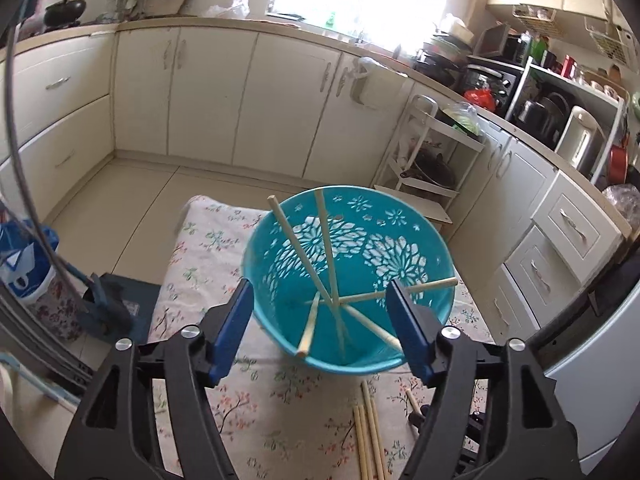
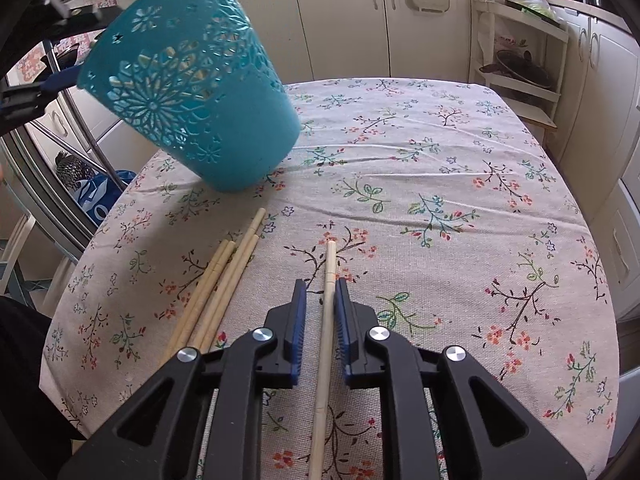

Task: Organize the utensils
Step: 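Lift the chopstick with the right gripper into the teal basket and open it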

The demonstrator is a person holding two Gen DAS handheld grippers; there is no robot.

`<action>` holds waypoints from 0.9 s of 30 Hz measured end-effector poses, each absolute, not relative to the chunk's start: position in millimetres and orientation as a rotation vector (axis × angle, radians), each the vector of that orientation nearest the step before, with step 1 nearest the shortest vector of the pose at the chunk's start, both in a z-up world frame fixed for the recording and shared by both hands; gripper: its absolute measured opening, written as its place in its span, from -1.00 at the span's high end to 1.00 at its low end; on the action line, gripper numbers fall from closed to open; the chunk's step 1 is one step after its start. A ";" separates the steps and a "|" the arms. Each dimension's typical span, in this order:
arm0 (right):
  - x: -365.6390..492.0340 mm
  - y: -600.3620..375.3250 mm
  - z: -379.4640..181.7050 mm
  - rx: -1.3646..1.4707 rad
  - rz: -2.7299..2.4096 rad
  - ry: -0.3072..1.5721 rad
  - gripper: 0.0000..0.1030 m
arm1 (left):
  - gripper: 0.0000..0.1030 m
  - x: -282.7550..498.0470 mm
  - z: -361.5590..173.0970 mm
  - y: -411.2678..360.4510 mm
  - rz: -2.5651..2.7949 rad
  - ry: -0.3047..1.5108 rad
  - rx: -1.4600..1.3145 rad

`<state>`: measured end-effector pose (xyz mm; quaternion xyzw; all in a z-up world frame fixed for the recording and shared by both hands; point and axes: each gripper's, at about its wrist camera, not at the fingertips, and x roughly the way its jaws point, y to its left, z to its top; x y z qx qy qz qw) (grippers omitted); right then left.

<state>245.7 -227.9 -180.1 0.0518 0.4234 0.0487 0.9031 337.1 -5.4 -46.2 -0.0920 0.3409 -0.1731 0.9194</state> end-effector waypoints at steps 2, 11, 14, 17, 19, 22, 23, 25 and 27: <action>243.9 -222.2 -179.8 0.061 0.083 0.874 0.71 | -0.32 330.5 -46.3 4.6 -0.350 0.697 -0.215; 239.0 -213.4 -179.5 -0.009 0.050 0.859 0.71 | -0.38 324.7 -38.1 36.2 -0.349 0.645 -0.317; 239.6 -214.2 -180.4 -0.007 0.047 0.857 0.72 | -0.38 325.0 -38.9 39.9 -0.346 0.650 -0.328; 237.4 -218.8 -180.1 0.029 0.048 0.861 0.88 | -0.39 326.4 -40.6 40.1 -0.341 0.660 -0.332; 235.3 -229.9 -176.4 0.120 0.062 0.875 0.88 | -0.39 327.5 -43.2 40.5 -0.331 0.671 -0.332; 227.0 -243.7 -156.4 0.233 0.105 0.833 0.88 | -0.40 331.5 -48.3 39.5 -0.318 0.695 -0.336; 224.4 -245.7 -146.6 0.259 0.123 0.810 0.88 | -0.40 332.6 -50.0 39.2 -0.314 0.703 -0.337; 220.3 -251.6 -120.0 0.317 0.166 0.747 0.88 | -0.40 335.1 -52.7 38.4 -0.307 0.718 -0.340; 221.3 -255.5 -93.2 0.369 0.200 0.687 0.88 | -0.40 337.2 -55.3 38.8 -0.304 0.729 -0.345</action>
